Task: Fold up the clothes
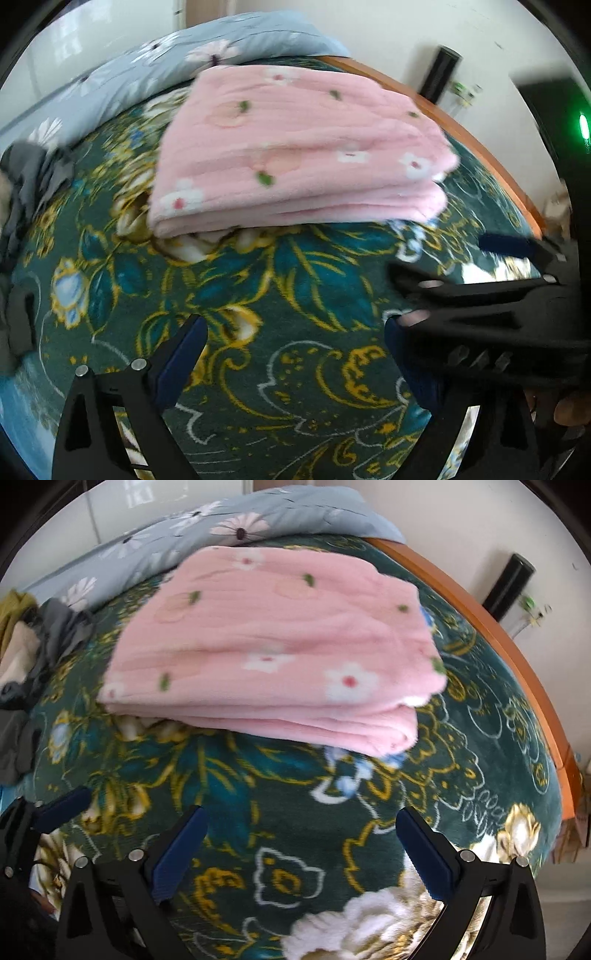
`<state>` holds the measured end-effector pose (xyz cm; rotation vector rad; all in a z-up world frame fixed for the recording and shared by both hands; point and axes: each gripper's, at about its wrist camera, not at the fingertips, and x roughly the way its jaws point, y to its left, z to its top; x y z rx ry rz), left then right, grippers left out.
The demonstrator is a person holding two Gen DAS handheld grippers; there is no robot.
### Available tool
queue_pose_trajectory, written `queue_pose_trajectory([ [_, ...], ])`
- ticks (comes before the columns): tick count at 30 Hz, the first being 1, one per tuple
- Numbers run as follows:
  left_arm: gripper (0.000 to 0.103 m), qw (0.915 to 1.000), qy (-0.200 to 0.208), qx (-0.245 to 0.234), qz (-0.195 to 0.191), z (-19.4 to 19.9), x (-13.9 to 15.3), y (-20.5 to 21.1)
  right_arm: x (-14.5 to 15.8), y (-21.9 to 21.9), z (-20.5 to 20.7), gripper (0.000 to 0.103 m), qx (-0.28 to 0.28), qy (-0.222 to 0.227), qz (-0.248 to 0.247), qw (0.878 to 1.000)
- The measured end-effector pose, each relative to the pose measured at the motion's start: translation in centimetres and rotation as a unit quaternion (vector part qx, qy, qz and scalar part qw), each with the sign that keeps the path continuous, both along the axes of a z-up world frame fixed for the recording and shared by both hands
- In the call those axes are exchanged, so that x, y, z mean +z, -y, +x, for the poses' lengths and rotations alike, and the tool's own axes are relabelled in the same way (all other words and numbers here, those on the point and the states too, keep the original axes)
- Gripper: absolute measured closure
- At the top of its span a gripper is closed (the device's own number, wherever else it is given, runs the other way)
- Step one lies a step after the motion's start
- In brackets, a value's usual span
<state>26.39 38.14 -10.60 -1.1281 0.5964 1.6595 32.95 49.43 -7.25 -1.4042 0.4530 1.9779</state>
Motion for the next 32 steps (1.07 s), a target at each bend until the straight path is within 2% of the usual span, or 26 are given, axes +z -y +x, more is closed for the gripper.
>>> queue_pose_trajectory([
  [4,0.006,0.9999,-0.006,-0.006,0.011,0.2,0.5,0.0,0.1,-0.4,0.2,0.000,-0.011,0.010,0.005,1.000],
  [9,0.006,0.9994,0.014,0.029,0.006,-1.3,-0.1,0.5,0.1,-0.8,0.9,0.000,-0.024,0.020,0.007,1.000],
  [16,0.006,0.9985,0.016,0.051,0.013,-2.1,-0.1,0.9,0.5,-0.5,0.9,0.000,-0.022,0.017,0.014,1.000],
  [32,0.006,0.9981,0.007,0.058,0.017,-2.0,0.3,1.0,0.5,-0.7,0.6,0.000,-0.013,0.013,0.016,1.000],
])
